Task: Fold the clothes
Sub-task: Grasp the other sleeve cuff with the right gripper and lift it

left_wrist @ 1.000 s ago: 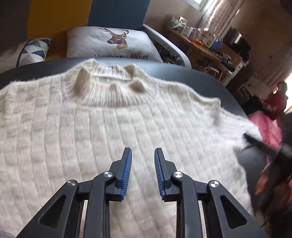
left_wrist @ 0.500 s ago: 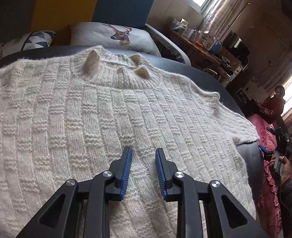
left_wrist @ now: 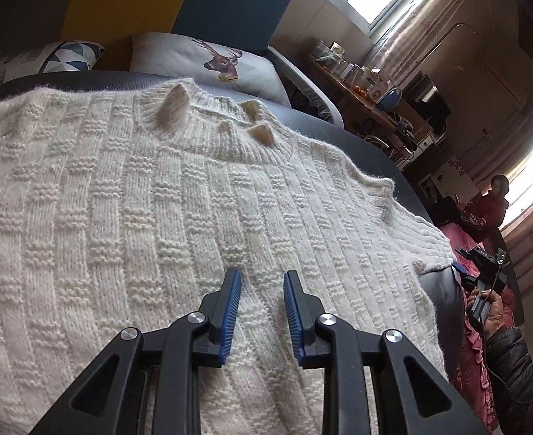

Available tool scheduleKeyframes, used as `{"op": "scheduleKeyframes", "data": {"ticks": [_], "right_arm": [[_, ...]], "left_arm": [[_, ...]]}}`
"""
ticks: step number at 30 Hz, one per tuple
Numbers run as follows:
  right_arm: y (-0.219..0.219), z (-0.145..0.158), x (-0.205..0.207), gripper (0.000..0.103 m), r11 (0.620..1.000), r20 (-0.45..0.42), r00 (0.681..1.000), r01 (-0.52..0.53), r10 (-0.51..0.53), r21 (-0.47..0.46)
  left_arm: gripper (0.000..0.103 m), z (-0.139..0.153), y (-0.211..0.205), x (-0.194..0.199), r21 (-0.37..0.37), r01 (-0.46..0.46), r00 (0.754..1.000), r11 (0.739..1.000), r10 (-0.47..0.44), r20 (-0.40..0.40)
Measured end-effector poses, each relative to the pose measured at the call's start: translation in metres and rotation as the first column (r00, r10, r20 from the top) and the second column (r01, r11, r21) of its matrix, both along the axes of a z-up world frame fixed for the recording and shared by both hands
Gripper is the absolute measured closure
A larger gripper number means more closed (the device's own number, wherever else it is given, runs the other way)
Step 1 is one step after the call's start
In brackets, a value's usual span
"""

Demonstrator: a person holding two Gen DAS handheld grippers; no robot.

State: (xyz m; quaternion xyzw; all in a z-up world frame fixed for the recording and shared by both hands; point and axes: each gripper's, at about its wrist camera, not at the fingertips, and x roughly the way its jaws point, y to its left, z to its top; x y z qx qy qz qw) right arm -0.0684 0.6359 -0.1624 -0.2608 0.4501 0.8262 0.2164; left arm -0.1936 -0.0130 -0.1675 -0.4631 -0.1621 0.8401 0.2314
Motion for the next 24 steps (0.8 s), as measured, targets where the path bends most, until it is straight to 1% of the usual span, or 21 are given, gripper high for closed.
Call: {"op": "scheduleKeyframes", "data": {"ticks": [1,2,3,5,8,11,13,15,17,18,20,22,23,24], "right_arm": [[0.002,-0.002,0.001,0.064,1.0,0.008,1.0,0.005,-0.005,-0.004],[0.005,-0.003,0.001,0.082,1.0,0.024,1.0,0.011,-0.01,-0.01],[0.008,-0.005,0.001,0.094,1.0,0.028,1.0,0.014,-0.014,-0.022],[0.013,-0.009,0.001,0.094,0.999,0.034,0.999,0.02,-0.018,-0.046],[0.01,-0.011,-0.004,0.095,0.997,0.013,1.0,-0.023,0.024,-0.071],[-0.006,-0.004,-0.011,0.095,0.994,-0.027,0.995,-0.101,0.1,-0.045],[-0.02,0.004,-0.016,0.095,0.987,-0.055,0.986,-0.158,0.157,-0.019],[-0.045,0.019,-0.026,0.095,0.967,-0.057,0.967,-0.245,0.249,0.061],[-0.074,0.029,-0.035,0.095,0.928,-0.041,0.933,-0.351,0.358,0.126],[-0.09,0.032,-0.037,0.095,0.901,-0.026,0.91,-0.405,0.414,0.154],[-0.112,0.028,-0.039,0.095,0.868,0.015,0.881,-0.469,0.474,0.164],[-0.115,0.014,-0.033,0.095,0.878,0.011,0.883,-0.468,0.47,0.101],[-0.113,0.009,-0.026,0.095,0.895,0.026,0.9,-0.436,0.435,0.092],[-0.106,0.004,-0.016,0.094,0.923,0.022,0.926,-0.378,0.377,0.076]], "left_arm": [[0.079,0.0,0.0,0.0,-0.001,0.0,1.0,1.0,0.0,-0.001],[0.079,0.0,0.0,0.0,0.001,0.0,1.0,1.0,0.0,-0.001],[0.079,0.0,0.0,0.0,0.003,-0.001,1.0,1.0,0.001,0.001],[0.079,-0.001,-0.001,0.0,0.012,-0.003,1.0,1.0,0.003,0.003],[0.079,-0.001,-0.001,0.0,0.015,-0.005,1.0,1.0,0.005,0.004],[0.079,0.001,0.001,0.001,-0.001,-0.006,1.0,1.0,0.006,0.001],[0.079,0.002,0.005,0.002,-0.034,-0.001,1.0,0.999,0.001,-0.004],[0.079,0.005,0.011,0.004,-0.078,0.009,1.0,0.997,-0.01,-0.017],[0.079,0.006,0.014,0.004,-0.105,0.017,1.0,0.994,-0.019,-0.025],[0.078,0.006,0.016,0.004,-0.118,0.02,0.999,0.993,-0.024,-0.028],[0.078,0.006,0.015,0.004,-0.116,0.022,0.999,0.993,-0.026,-0.028],[0.078,0.006,0.013,0.004,-0.104,0.023,0.999,0.994,-0.026,-0.025],[0.078,0.006,0.012,0.004,-0.096,0.025,0.999,0.995,-0.028,-0.023],[0.078,0.005,0.01,0.003,-0.088,0.027,0.999,0.996,-0.029,-0.02]]}}
